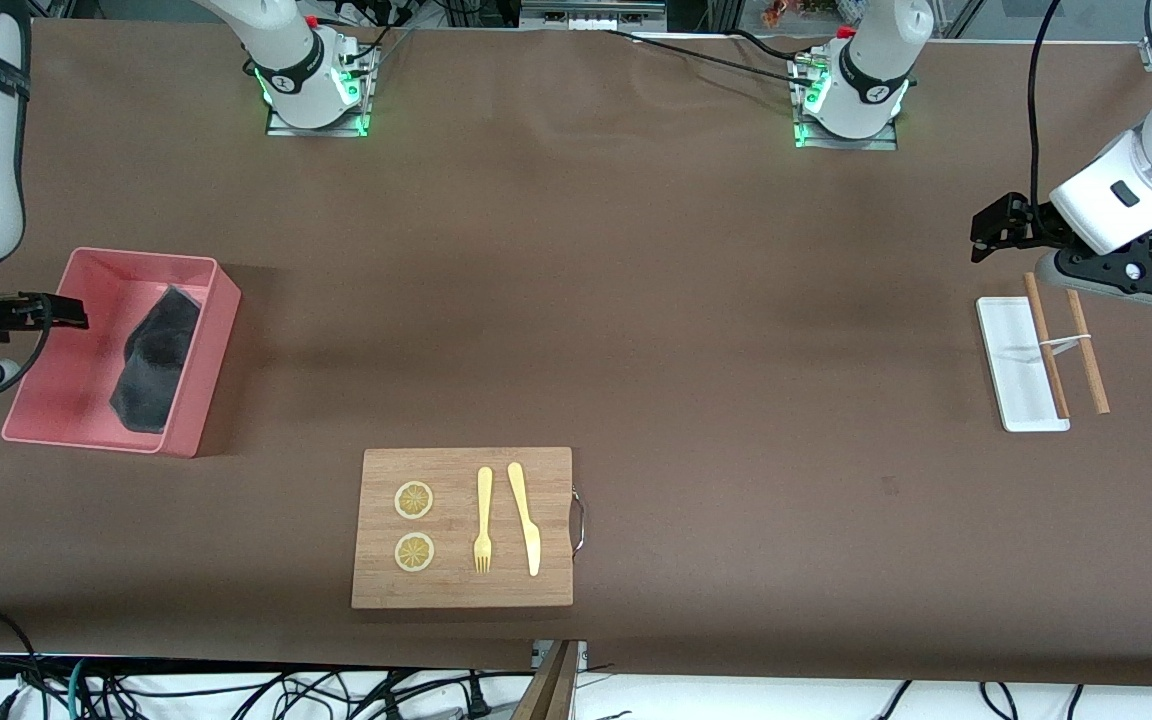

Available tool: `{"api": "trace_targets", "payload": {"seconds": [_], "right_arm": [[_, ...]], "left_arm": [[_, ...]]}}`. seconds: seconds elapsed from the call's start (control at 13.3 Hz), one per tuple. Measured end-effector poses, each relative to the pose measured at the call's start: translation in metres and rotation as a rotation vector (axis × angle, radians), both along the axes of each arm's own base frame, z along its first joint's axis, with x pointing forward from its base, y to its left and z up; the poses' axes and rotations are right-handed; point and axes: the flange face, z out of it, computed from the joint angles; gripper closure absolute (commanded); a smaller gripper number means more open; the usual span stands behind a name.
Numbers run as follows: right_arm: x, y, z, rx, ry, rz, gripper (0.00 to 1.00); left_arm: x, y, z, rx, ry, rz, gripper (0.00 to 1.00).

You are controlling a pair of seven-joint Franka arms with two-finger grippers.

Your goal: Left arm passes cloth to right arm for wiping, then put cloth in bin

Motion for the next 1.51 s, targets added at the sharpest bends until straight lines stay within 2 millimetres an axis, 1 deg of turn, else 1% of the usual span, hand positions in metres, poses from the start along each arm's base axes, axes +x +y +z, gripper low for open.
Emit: {"api": "trace_targets", "payload": {"seconds": [0.08, 0.23, 0.38, 0.53, 0.6, 0.68, 0.75, 0.83, 1.05, 1.13, 1.28, 1.43, 1.51], "right_arm": [[0.003, 0.014, 0.012, 0.039, -0.012, 0.008, 0.0], [0.0, 0.033, 0.028, 0.088, 0.007, 0.004, 0.0], [-0.009, 0.056, 0.05, 0.098, 0.008, -0.044, 0.0], [-0.022, 0.086, 0.078, 0.106, -0.008, -0.102, 0.0], [-0.028, 0.1, 0.089, 0.107, -0.013, -0.12, 0.0], [-0.034, 0.109, 0.096, 0.102, -0.014, -0.133, 0.0], [-0.041, 0.115, 0.099, 0.098, -0.012, -0.141, 0.0], [-0.048, 0.116, 0.101, 0.098, -0.007, -0.148, 0.0], [-0.073, 0.109, 0.104, 0.099, 0.002, -0.173, 0.0], [-0.083, 0.112, 0.106, 0.101, 0.001, -0.178, 0.0], [-0.102, 0.121, 0.111, 0.086, -0.005, -0.169, 0.0], [-0.111, 0.134, 0.114, 0.056, -0.016, -0.151, 0.0], [-0.111, 0.138, 0.114, 0.05, -0.017, -0.145, 0.0]], "left_arm": [[0.0, 0.0, 0.0, 0.0, 0.0, 0.0, 0.0], [0.0, 0.0, 0.0, 0.0, 0.0, 0.0, 0.0], [0.0, 0.0, 0.0, 0.0, 0.0, 0.0, 0.0], [0.0, 0.0, 0.0, 0.0, 0.0, 0.0, 0.0], [0.0, 0.0, 0.0, 0.0, 0.0, 0.0, 0.0], [0.0, 0.0, 0.0, 0.0, 0.0, 0.0, 0.0], [0.0, 0.0, 0.0, 0.0, 0.0, 0.0, 0.0], [0.0, 0.0, 0.0, 0.0, 0.0, 0.0, 0.0], [0.0, 0.0, 0.0, 0.0, 0.0, 0.0, 0.0], [0.0, 0.0, 0.0, 0.0, 0.0, 0.0, 0.0], [0.0, 0.0, 0.0, 0.0, 0.0, 0.0, 0.0], [0.0, 0.0, 0.0, 0.0, 0.0, 0.0, 0.0], [0.0, 0.0, 0.0, 0.0, 0.0, 0.0, 0.0]]}}
